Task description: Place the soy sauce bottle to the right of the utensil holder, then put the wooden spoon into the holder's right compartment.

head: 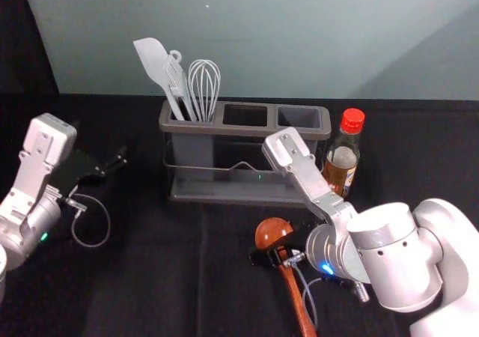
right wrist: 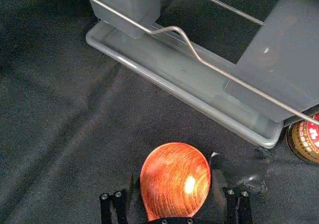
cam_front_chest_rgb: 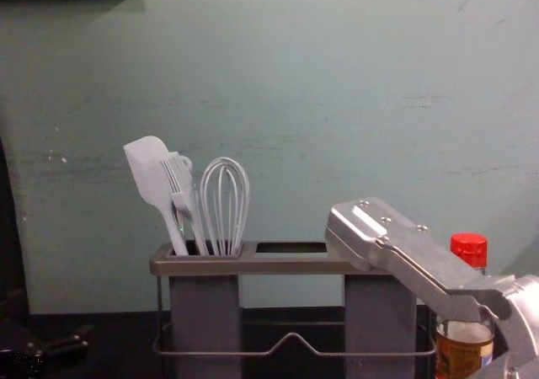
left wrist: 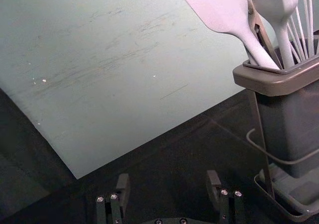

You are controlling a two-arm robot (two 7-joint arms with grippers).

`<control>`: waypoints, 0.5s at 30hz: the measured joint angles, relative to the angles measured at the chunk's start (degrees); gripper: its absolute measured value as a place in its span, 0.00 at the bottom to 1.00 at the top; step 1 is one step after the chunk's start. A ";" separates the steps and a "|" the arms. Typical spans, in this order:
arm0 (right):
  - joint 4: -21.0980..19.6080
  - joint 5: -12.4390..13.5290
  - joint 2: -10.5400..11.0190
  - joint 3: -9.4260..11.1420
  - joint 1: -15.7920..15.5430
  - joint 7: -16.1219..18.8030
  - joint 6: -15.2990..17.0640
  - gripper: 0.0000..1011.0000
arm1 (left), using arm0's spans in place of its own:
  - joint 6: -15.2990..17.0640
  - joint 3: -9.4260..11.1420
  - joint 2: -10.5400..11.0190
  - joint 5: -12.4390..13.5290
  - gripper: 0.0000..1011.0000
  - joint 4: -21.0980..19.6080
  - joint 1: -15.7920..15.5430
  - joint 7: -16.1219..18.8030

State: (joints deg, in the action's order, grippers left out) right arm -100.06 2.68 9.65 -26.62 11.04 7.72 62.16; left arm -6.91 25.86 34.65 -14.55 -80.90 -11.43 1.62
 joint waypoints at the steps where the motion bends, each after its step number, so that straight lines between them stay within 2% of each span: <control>1: 0.02 -0.14 -0.18 0.20 -0.13 0.00 -0.09 0.99 | 0.00 0.00 0.00 0.00 0.99 0.00 0.00 0.00; 12: 0.44 -1.30 -1.14 1.10 -0.72 0.43 -0.87 0.99 | 0.00 0.00 0.00 0.00 0.99 0.00 0.00 0.00; 15: 0.62 -1.67 -1.37 1.23 -0.87 0.47 -1.07 0.94 | 0.00 0.00 0.00 0.00 0.99 0.00 0.00 0.00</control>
State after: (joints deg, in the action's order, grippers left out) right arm -99.44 1.01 8.28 -25.39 10.18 8.19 61.08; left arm -6.91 25.86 34.64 -14.55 -80.90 -11.43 1.62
